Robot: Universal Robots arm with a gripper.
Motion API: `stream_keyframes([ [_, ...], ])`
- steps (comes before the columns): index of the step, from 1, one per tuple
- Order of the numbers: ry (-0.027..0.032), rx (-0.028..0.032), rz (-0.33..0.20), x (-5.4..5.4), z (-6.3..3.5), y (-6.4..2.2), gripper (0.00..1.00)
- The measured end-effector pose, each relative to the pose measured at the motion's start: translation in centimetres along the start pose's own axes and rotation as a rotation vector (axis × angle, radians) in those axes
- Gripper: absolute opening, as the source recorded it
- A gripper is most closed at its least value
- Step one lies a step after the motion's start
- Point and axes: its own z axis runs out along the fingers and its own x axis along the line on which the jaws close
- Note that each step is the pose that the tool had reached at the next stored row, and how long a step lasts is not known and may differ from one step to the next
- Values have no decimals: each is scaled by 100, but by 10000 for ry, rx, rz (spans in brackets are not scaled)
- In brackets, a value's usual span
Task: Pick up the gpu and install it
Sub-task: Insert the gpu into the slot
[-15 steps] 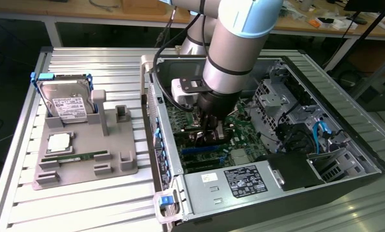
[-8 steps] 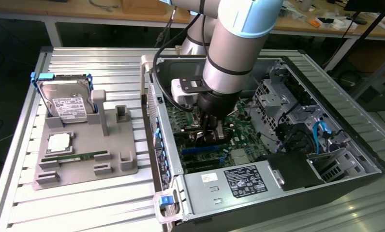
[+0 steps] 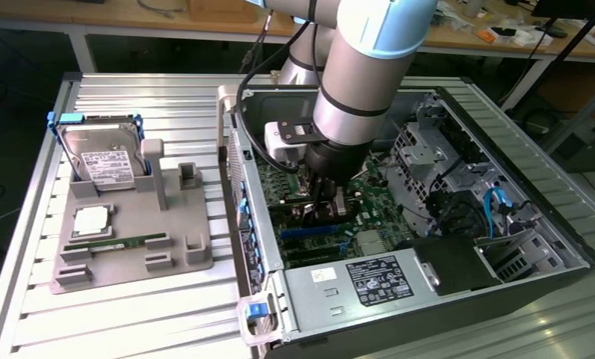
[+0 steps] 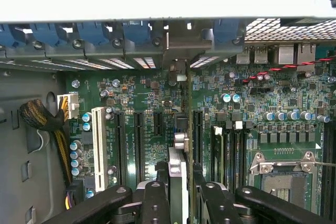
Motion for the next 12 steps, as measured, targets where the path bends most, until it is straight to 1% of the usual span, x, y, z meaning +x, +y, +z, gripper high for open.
stream_keyframes([
  [2,-1,-39,-1,0,1,-1,28],
  [5,2,-127,-1,0,0,-1,28],
  [7,4,-164,1,0,0,0,28],
  [8,4,-173,1,0,0,0,28],
  [12,4,-175,2,0,0,0,28],
])
